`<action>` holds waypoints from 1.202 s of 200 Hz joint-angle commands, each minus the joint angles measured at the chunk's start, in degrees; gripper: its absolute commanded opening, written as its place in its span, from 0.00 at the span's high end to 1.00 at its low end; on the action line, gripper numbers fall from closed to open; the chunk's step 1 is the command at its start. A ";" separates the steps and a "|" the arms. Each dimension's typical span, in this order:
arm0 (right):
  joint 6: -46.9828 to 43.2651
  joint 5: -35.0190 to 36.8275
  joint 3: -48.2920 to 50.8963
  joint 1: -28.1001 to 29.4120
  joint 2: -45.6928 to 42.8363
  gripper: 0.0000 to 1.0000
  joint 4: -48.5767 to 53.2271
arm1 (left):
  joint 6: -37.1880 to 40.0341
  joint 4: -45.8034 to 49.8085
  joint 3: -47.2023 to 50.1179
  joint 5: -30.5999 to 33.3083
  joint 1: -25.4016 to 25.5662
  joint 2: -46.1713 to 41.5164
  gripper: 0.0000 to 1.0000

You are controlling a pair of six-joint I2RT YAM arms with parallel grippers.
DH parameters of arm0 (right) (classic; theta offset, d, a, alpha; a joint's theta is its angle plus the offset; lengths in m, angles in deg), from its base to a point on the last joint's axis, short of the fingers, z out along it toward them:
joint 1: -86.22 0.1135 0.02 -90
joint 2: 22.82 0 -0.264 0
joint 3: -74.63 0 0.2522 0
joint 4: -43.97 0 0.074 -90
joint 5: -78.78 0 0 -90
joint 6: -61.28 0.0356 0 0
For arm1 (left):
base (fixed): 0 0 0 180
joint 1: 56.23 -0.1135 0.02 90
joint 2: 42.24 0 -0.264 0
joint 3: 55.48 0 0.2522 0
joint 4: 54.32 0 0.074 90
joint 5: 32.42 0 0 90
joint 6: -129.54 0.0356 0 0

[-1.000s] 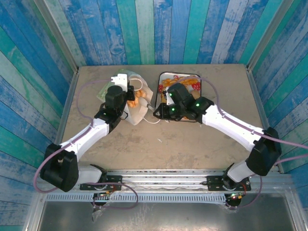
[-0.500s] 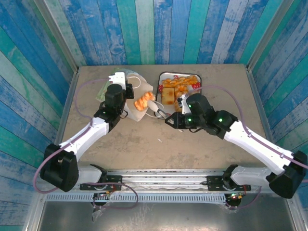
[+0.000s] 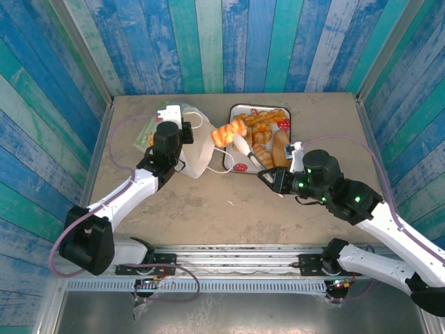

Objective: Take the fake bread out of the paper bag

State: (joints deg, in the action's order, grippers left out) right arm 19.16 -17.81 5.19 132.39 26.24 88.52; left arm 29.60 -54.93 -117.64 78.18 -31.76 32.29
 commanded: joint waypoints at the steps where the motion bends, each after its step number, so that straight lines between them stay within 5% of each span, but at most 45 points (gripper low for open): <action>1: 2.93 7.03 1.74 0.13 -3.31 0.99 1.54 | -0.26 0.20 -1.24 0.96 -0.21 1.24 1.00; 60: 6.81 9.27 6.46 -2.92 -5.71 0.98 4.55 | 1.15 -0.68 0.50 -0.63 -0.22 -1.99 1.00; 151: -2.32 -5.26 3.69 -9.62 8.12 0.97 4.79 | 0.69 -0.92 1.51 -1.88 -0.21 -5.44 1.00; 240: 1.90 -13.36 5.56 -14.18 15.85 0.96 -4.49 | 1.39 -0.93 1.42 -2.86 -0.21 -5.01 1.00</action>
State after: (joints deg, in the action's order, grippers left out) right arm 19.77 -28.04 10.24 118.65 41.28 90.05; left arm 30.34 -55.04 -116.20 76.30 -31.76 29.90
